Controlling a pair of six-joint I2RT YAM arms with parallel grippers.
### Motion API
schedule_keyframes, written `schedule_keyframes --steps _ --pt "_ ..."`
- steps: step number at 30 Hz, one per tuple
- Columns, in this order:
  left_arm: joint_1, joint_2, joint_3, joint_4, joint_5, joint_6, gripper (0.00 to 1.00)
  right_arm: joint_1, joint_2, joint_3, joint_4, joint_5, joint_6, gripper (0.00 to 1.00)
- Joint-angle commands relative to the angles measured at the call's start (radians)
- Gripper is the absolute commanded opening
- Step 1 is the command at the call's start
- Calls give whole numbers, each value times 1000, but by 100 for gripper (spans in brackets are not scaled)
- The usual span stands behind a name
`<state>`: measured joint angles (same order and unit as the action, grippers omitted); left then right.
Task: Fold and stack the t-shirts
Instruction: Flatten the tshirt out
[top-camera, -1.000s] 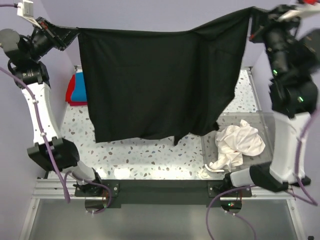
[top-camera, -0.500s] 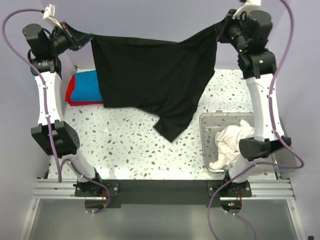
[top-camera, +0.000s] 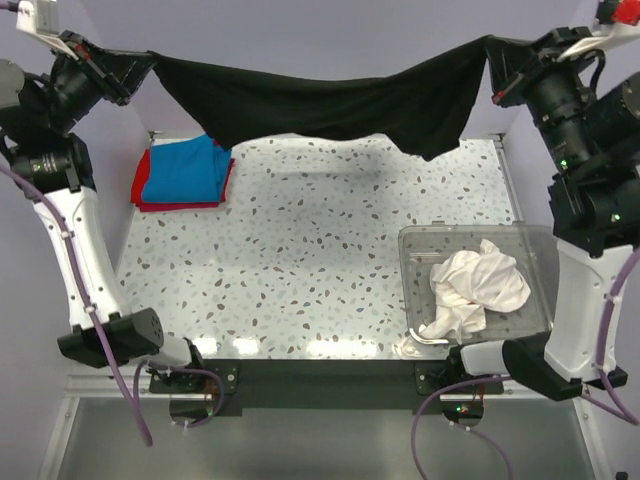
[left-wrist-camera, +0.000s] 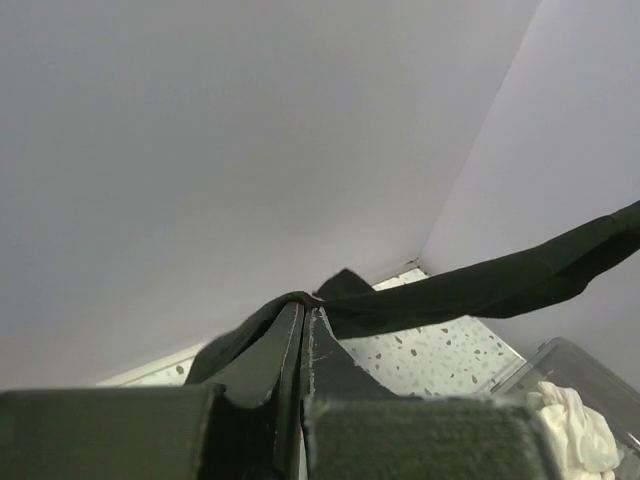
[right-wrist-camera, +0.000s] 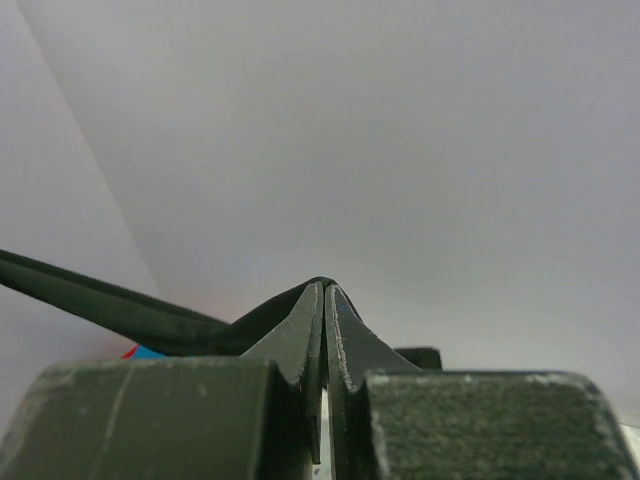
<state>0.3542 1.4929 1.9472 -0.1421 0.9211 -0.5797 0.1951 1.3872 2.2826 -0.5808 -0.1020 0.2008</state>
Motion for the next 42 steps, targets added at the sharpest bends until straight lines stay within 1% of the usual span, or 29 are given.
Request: schedule_keyframes --steps 1,5,11,12,15,17,20,21,22,24,25,26,27,28,29,30,31,32,33,34,35,36,37,38,39,40,41,42 --pt "11 -108 -1 35 16 -2 0 -2 -59 15 -14 -25 -3 0" --pt "9 -175 5 3 -24 12 0 -2 -99 95 -45 -25 3 0" --pt "9 -197 9 6 -21 -14 0 -2 -119 179 -68 -25 60 0" --pt "8 -192 6 4 -21 -16 0 -2 -113 179 -64 -31 95 0" --pt "11 -163 -2 -27 -25 0 0 -2 -97 100 -6 -50 159 0" --pt "14 -122 -10 -78 -44 33 0 -2 -62 37 12 -65 173 0" --pt "12 -47 -68 -103 -31 57 0 -2 41 -18 28 -119 203 0" --pt "12 -27 -97 -84 -16 50 0 -2 68 -35 42 -134 222 0" --pt "9 13 -163 -47 -15 41 0 -2 144 -64 55 -142 227 0" --pt "-3 65 -204 -19 -7 44 0 -2 241 -63 62 -133 227 0" --pt "-6 146 -203 -34 -14 66 0 0 350 -26 58 -131 227 0" --pt "-21 191 -183 -34 -8 76 0 1 428 10 38 -128 227 0" --pt "-29 310 -150 -56 -10 87 0 0 505 132 13 -101 218 0" --pt "-37 370 -49 -107 -19 107 2 0 582 208 -8 -99 221 0" --pt "-52 433 10 -122 -21 106 10 -2 760 291 -51 -78 229 0" --pt "-58 496 78 -155 -53 106 32 0 829 414 -63 -43 241 0" --pt "-63 604 199 -187 -120 80 47 -8 896 437 -60 5 261 9" --pt "-63 647 240 -182 -140 55 61 -14 961 434 -39 22 282 24" --pt "-63 703 280 -182 -162 22 87 -22 973 381 -25 25 337 41" --pt "-64 713 317 -174 -178 14 96 -29 971 339 -19 28 354 56" --pt "-73 711 318 -163 -179 12 100 -28 955 287 4 45 356 62" --pt "-81 699 306 -156 -185 23 100 -23 882 140 31 51 339 67" --pt "-90 658 255 -131 -194 53 100 -13 842 59 70 70 324 73" --pt "-106 633 221 -119 -195 66 100 -10 796 -10 126 79 292 74" --pt "-112 589 187 -108 -194 84 100 -6 735 -102 137 84 279 75" --pt "-116 564 121 -105 -197 93 100 -6 710 -136 139 82 273 75" --pt "-130 543 87 -111 -203 107 100 -6 690 -159 133 73 250 75" --pt "-138 487 52 -119 -215 125 100 -3 655 -202 127 64 241 75"
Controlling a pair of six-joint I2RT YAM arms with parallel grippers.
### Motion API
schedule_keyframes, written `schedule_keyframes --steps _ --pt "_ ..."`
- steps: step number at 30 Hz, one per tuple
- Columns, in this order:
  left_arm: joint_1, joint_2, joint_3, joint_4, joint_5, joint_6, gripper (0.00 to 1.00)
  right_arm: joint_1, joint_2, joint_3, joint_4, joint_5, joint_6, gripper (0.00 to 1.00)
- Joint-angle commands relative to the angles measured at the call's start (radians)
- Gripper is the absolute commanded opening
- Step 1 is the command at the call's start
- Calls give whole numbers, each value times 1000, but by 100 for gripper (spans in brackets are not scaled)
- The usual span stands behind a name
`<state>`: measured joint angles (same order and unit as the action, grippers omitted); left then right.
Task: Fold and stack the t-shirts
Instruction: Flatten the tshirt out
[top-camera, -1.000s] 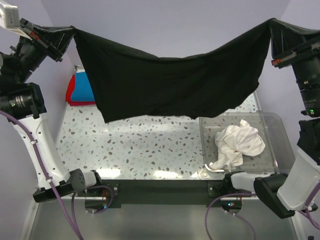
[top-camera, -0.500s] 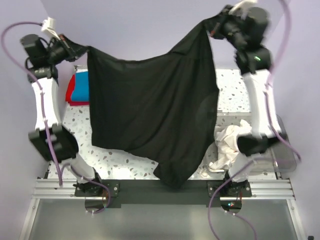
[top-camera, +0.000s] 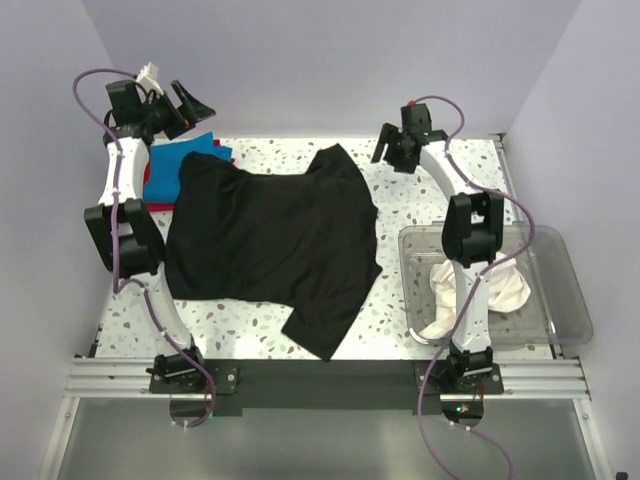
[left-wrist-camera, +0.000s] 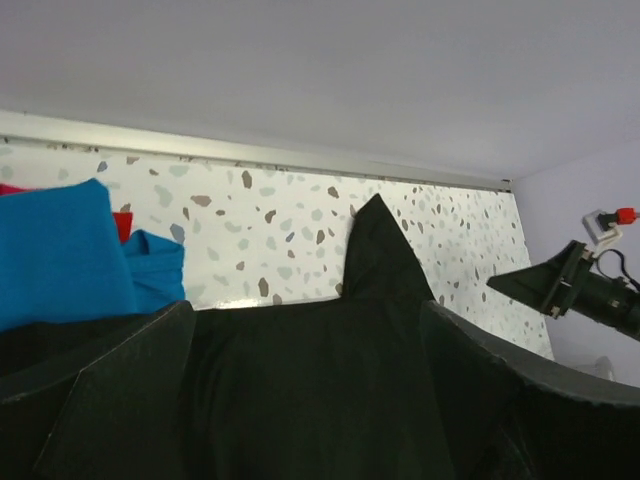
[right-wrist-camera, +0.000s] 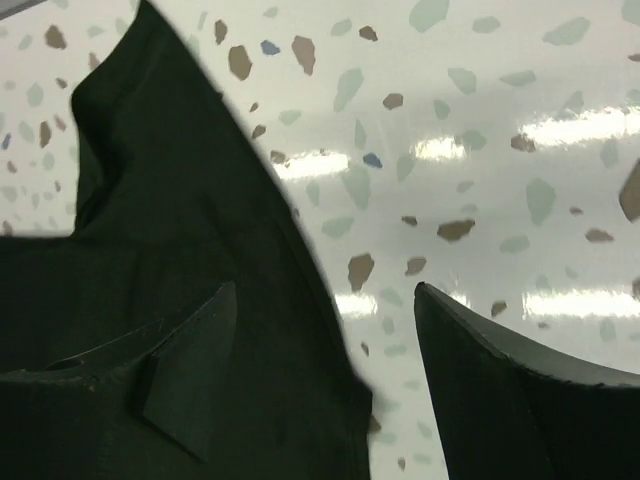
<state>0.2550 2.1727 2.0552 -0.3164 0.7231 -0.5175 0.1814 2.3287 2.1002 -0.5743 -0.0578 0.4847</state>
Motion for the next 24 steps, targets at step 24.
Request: schedule_keyframes --steps 24 --pt "-60 -654 -987 -1 -203 223 100 323 -333 -470 134 -86 -20 70"
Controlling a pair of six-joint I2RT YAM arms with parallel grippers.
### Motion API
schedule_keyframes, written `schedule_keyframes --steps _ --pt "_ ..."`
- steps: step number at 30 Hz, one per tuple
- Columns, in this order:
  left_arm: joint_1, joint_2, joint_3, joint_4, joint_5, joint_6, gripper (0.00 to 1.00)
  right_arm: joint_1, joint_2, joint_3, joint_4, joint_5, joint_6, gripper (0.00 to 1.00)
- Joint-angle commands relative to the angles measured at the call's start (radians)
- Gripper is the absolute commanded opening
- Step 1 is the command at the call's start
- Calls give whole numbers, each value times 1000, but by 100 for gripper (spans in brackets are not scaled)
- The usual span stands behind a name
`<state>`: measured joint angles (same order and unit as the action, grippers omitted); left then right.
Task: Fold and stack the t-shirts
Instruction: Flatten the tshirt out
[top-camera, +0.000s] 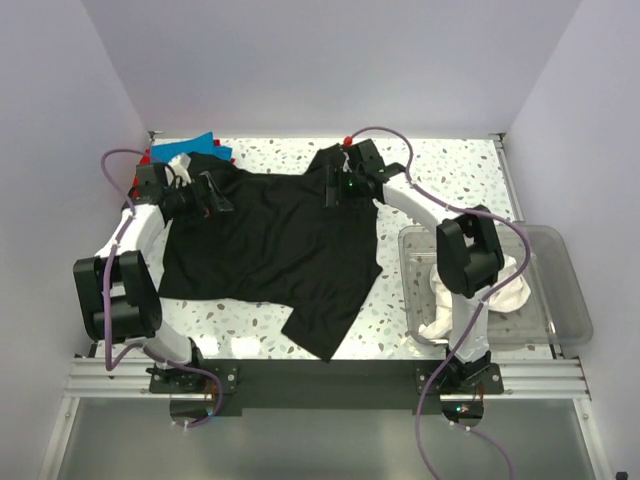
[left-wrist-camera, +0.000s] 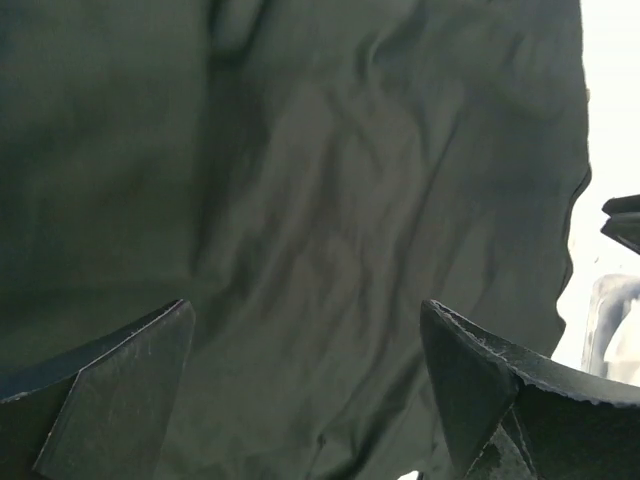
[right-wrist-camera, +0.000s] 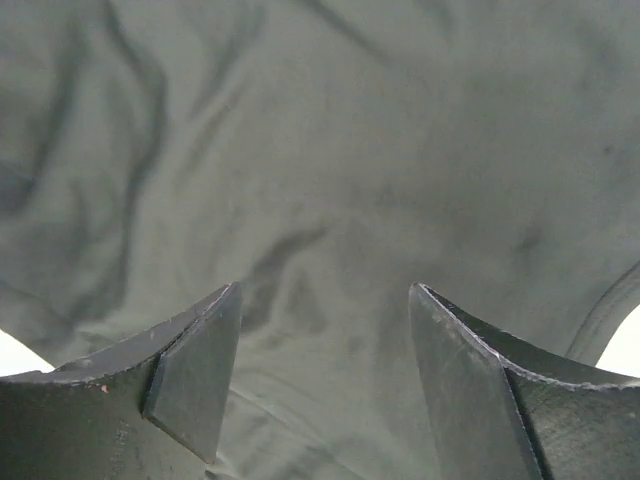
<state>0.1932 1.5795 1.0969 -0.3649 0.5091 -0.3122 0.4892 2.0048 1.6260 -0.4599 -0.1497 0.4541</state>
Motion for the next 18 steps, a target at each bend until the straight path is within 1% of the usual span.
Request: schedule_keyframes --steps 1,6,9,15,18 --pt "2 -59 -57 55 17 18 100 14 -3 2 12 18 11 70" --pt "-6 -15 -141 122 52 5 100 14 58 -2 -20 85 6 68" --pt "-9 22 -164 152 55 1 100 14 100 5 -48 110 3 68" --pt "-29 117 -170 193 45 2 100 12 155 12 -83 147 6 68" --pt "-35 152 -170 207 29 4 100 8 184 26 -106 190 11 68"
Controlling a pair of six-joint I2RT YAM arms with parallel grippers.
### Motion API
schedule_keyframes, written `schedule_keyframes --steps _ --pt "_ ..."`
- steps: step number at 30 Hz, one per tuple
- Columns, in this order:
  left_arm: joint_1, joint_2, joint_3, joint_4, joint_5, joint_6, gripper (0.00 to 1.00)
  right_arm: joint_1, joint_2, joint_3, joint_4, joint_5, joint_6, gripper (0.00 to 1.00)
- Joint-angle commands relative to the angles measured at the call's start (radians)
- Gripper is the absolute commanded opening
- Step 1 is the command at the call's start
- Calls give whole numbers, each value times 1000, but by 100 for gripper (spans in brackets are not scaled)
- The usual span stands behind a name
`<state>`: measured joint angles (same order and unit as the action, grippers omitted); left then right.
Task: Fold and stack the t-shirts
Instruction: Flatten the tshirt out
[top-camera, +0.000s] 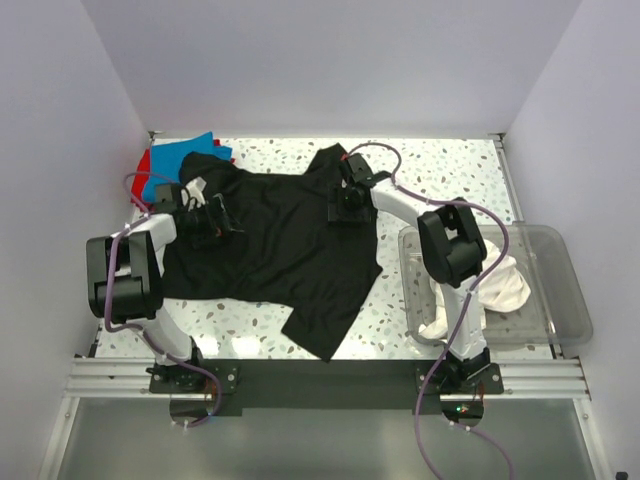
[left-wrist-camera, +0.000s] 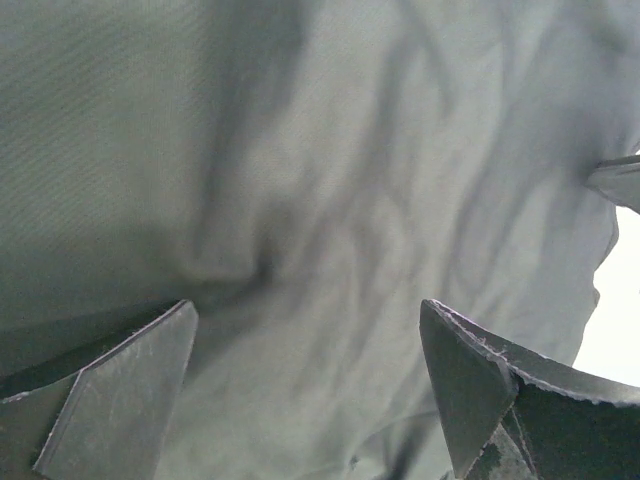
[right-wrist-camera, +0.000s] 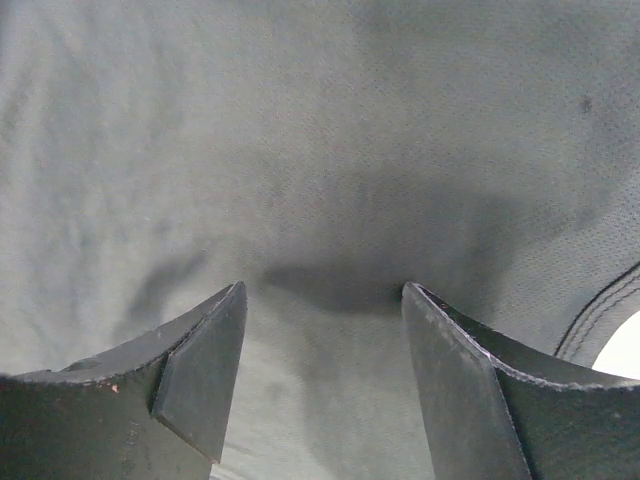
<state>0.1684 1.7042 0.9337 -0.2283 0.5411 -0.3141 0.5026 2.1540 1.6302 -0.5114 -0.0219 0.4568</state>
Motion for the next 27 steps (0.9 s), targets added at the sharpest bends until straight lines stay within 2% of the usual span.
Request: schedule_keyframes --steps 1,10,15,18,21,23,24,26,27 --pt "-12 35 -7 73 -6 6 100 -7 41 28 -68 69 9 68" --pt "-29 121 57 139 11 -25 100 -85 113 111 -96 126 22 68" --pt "-67 144 163 115 14 -11 100 -121 181 258 -137 105 0 68" --pt "-75 85 174 77 -18 -5 100 -122 216 341 -154 53 -41 69" --pt "-76 -50 116 8 -126 9 100 -121 193 364 -131 14 -66 70" --pt "-75 -192 68 -32 -318 -19 100 -121 144 349 -110 -18 -73 71" --pt "-73 -240 15 -80 -455 -84 100 -119 124 341 -101 -27 -75 72" --pt "-73 -369 -38 -132 -541 -196 100 -118 78 303 -82 -50 -76 72" --pt "-73 -406 -88 -181 -631 -229 100 -113 35 287 -76 -53 -76 72"
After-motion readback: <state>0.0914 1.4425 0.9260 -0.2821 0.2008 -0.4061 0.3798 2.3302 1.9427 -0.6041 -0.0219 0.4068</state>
